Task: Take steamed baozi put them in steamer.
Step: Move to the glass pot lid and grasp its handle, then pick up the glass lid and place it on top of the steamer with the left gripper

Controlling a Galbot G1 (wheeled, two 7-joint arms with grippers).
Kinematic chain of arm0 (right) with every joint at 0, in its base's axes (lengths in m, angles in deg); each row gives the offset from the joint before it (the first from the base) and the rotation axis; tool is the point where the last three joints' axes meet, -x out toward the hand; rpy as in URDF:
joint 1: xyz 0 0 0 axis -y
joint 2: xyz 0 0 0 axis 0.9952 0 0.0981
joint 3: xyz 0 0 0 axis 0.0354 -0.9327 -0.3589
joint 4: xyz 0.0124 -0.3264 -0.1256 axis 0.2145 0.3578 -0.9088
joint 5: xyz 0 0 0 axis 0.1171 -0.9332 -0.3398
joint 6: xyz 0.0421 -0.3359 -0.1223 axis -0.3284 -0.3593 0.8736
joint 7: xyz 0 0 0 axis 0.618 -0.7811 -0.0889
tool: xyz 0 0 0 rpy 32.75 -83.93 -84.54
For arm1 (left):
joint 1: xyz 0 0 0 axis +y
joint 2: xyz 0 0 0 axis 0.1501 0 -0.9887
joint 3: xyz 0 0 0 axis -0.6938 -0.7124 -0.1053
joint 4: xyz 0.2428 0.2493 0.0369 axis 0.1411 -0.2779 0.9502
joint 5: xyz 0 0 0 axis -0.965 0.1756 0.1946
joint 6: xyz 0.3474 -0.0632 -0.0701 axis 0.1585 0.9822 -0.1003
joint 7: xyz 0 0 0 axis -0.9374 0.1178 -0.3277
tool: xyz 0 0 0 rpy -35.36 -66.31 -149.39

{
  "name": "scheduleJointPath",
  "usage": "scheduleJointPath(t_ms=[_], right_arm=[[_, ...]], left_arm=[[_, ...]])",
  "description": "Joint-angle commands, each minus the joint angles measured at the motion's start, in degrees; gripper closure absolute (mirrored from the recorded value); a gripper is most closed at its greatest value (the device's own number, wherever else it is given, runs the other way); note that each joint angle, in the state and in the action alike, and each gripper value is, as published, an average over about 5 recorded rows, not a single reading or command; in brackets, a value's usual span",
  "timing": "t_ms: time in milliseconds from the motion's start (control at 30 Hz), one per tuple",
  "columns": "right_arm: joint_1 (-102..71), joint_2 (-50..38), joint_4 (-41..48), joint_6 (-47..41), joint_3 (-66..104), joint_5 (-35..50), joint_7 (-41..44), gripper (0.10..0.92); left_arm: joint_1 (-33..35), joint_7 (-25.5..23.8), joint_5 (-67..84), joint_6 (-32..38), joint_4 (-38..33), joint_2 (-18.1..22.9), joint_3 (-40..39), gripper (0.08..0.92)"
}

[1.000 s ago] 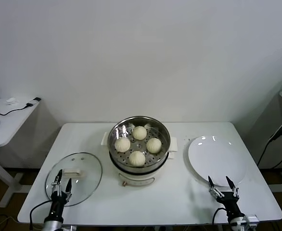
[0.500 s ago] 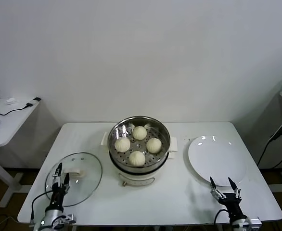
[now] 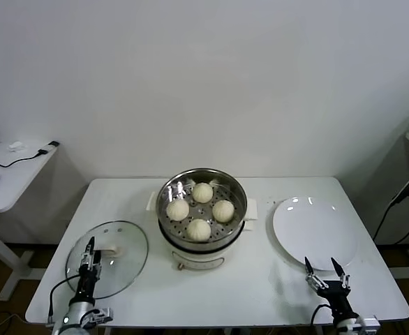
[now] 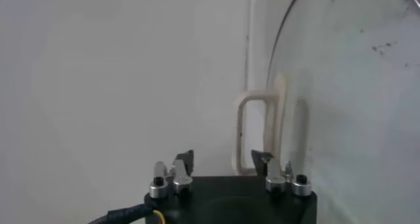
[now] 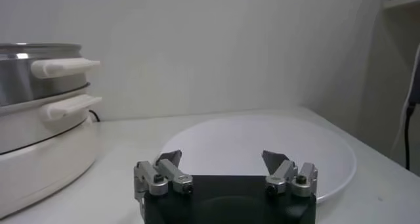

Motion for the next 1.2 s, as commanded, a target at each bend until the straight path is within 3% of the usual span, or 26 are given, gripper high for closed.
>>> scheduleJointPath(t_ms=[33,333,533,833,1200], right_arm=[[0.0,0.3,0.1,0.0,-0.2,-0.4,0.1,0.203],[-0.3,0.3,-0.1,0.1,-0.1,-0.6,0.4,0.203],[-0.2,0.2,-0.6,0.1,0.2,-0.8,0.5,0.203],[-0.4,0.2,-1.3,-0.3,0.6,-2.6,0.2,0.203],[0.1,0.5,-1.3,-1.2,0.6,-6.2,0.3,0.203]], left_arm=[[-1.0,1.5,-2.3,0.4,1.5,0.1,0.2,0.45],[-0.7,1.4,-3.2,0.7,1.6,-0.3,0.3,0.719],[0.9,0.6,-1.7,0.6,-3.4,-1.1,0.7,0.858],[5.7,-6.3,8.4,-4.1,-19.5,-7.6,2.8,0.865],[5.4,-27.2,20.7,-25.8,-42.7,-19.0,0.4,0.865]])
